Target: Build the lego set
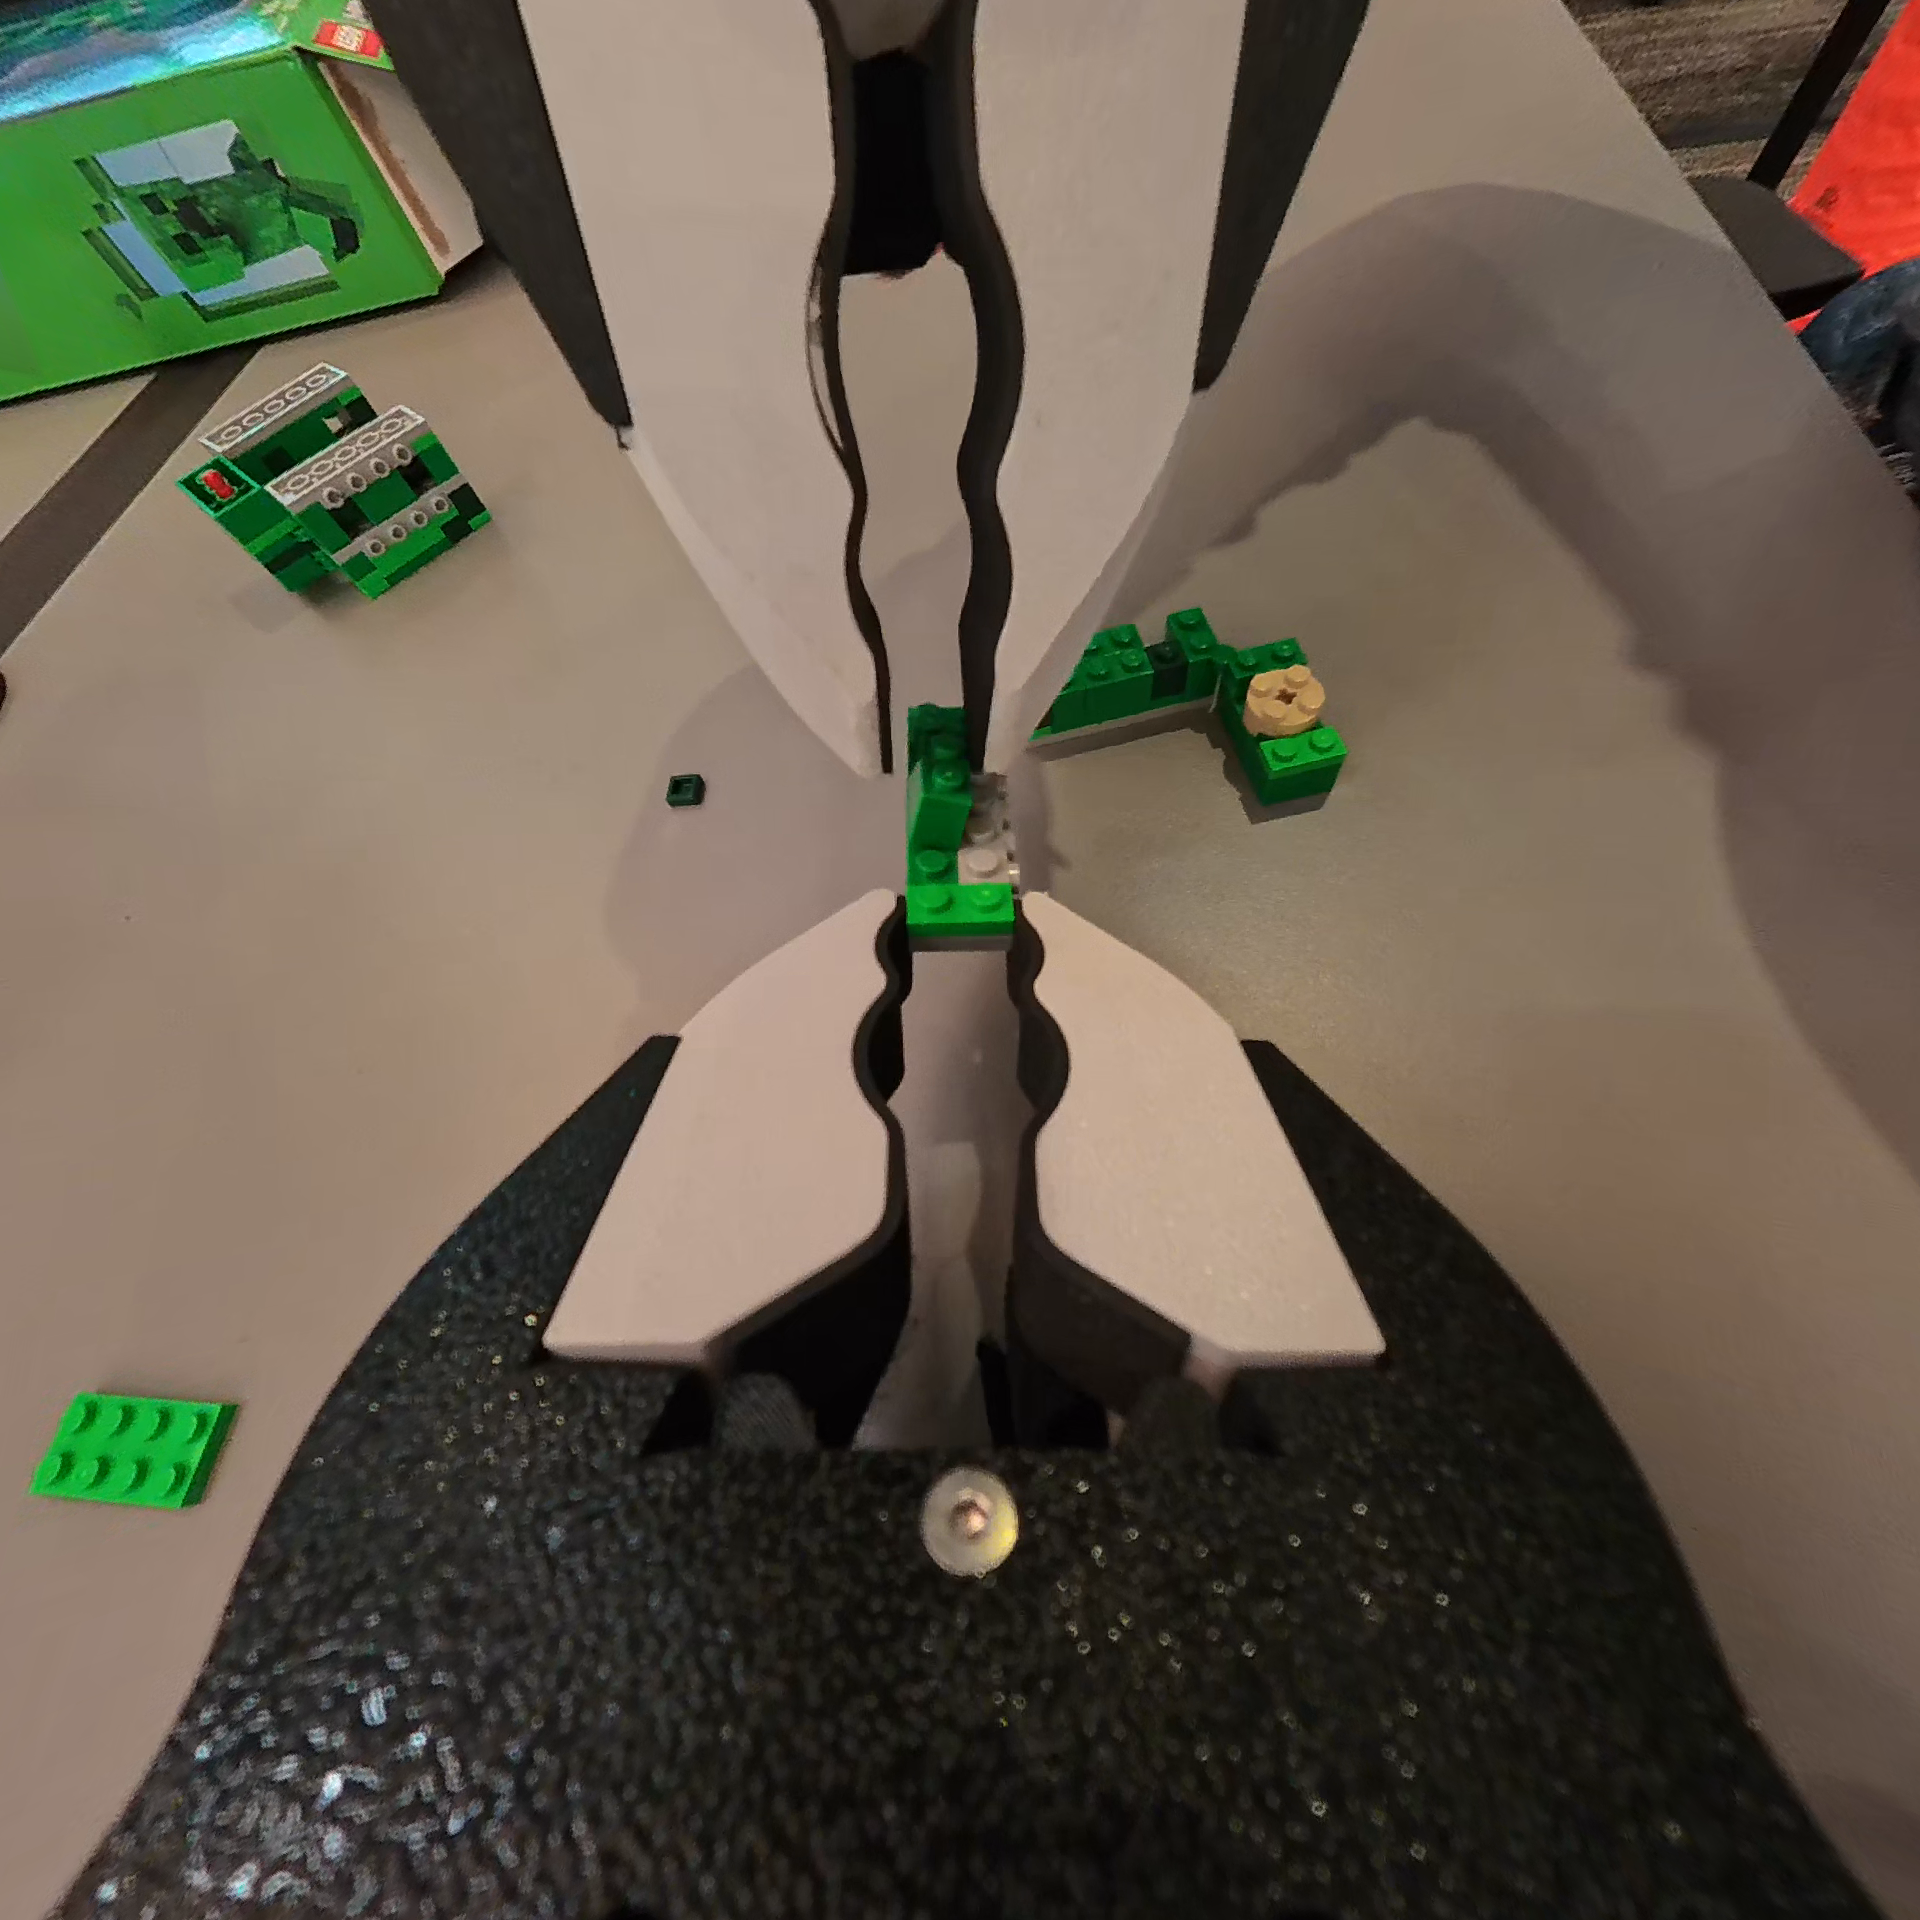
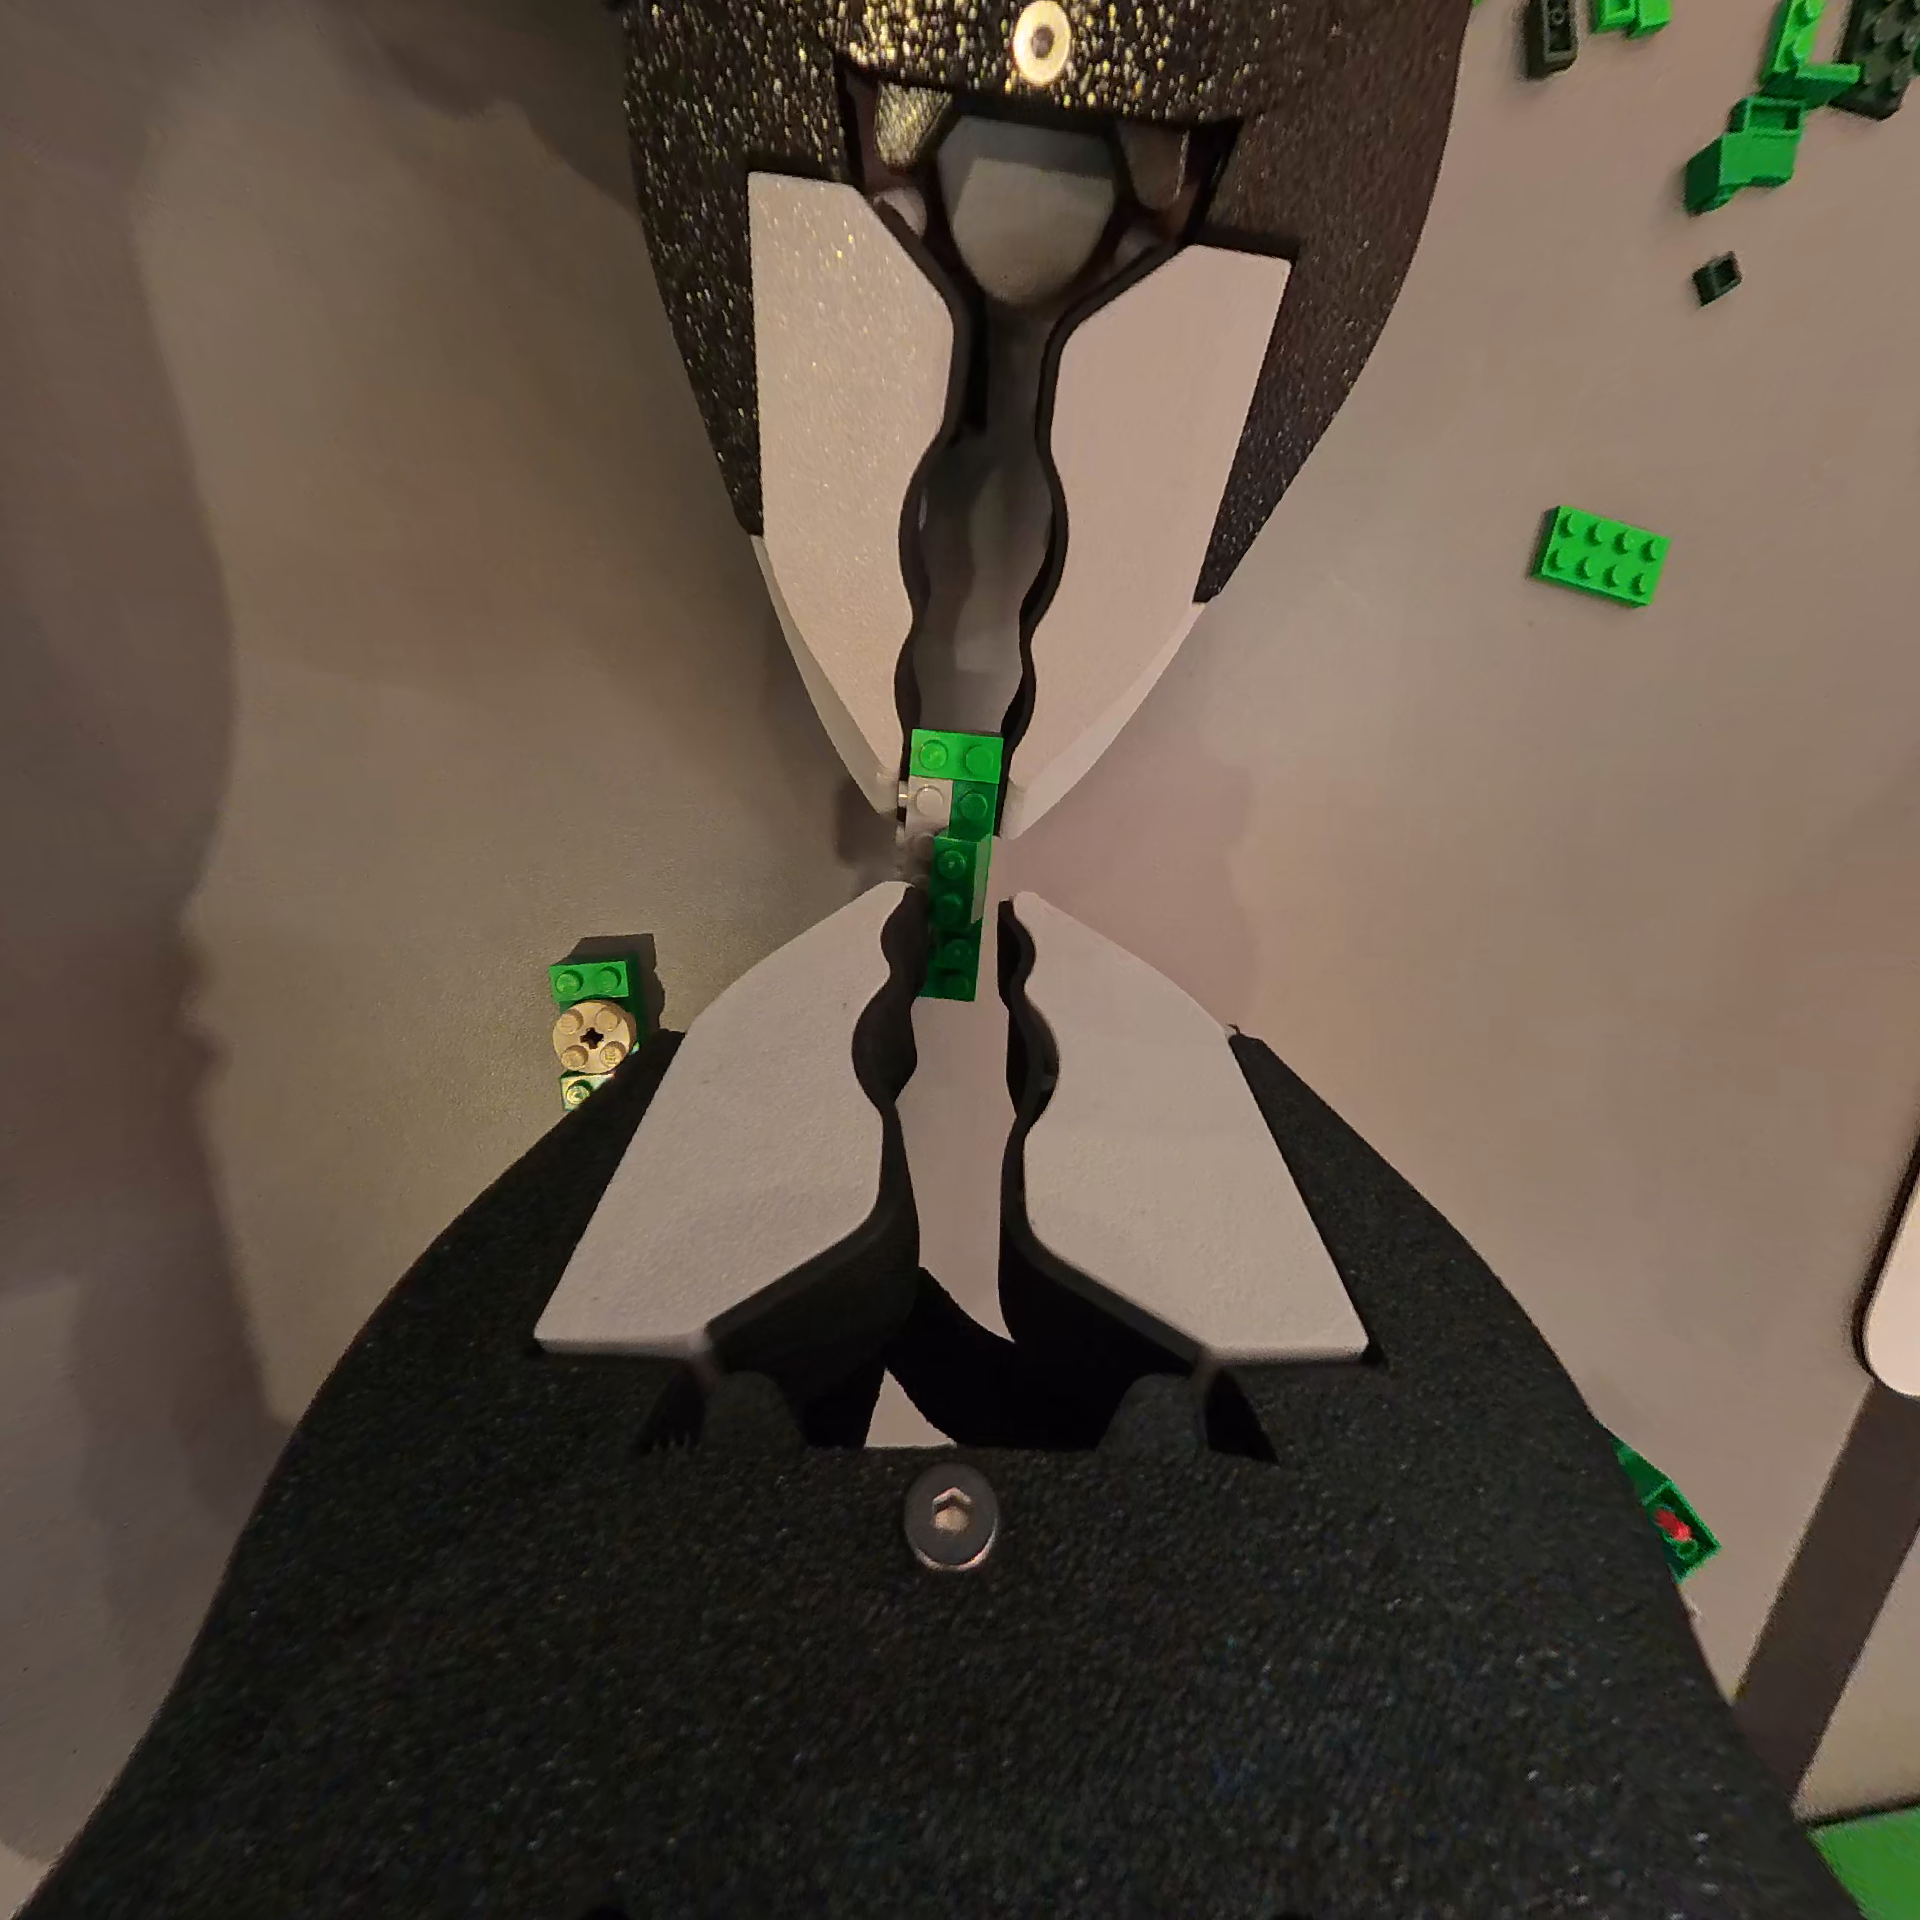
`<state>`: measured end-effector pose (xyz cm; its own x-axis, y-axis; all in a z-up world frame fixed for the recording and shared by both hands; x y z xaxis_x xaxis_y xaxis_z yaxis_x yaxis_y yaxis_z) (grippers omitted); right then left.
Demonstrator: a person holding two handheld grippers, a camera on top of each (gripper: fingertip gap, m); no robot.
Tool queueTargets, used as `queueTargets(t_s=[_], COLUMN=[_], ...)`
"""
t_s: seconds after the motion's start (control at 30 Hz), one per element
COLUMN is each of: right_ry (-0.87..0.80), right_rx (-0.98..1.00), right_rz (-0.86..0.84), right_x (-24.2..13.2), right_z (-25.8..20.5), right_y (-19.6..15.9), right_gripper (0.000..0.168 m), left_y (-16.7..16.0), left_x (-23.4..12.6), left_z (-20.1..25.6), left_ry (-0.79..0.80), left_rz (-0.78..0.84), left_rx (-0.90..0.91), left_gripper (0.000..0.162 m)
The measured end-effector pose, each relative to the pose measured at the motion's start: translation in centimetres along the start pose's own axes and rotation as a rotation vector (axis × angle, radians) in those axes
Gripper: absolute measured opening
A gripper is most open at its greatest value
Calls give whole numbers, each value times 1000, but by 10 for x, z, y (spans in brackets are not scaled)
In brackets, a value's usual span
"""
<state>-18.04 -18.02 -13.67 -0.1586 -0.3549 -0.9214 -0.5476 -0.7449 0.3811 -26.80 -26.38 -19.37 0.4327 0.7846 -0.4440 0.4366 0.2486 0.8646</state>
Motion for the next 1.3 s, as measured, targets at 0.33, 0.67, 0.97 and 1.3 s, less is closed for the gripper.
queueTargets(t_s=[0.33,0.67,0.97,1.3], right_ry=[45,332,380,100], right_rx=[43,276,304,99], right_rz=[51,241,210,171], right_x=[-1,-1,-2,-8], right_z=[2,18,17,1], right_y=[-2,-15,-22,-13], right_gripper=[17,26,24,24], left_y=[0,3,3,2], left_x=[0,-1,0,1], left_z=[1,5,7,1], left_ry=[-2,-34,-40,-20], left_rz=[5,51,47,2], left_rx=[5,44,56,-31], left_gripper=[17,17,17,17])
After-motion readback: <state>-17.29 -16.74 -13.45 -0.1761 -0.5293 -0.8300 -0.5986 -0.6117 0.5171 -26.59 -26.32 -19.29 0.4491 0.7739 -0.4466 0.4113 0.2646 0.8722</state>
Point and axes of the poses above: each gripper's, where its closed fingertips meet, x out along the fingers, y out of its top, z = x × y across the jaws, the point moved 9 cm from there along -x, back along the fingers, and after that the axes turned 13 degrees about y, right-handed, at the moved point
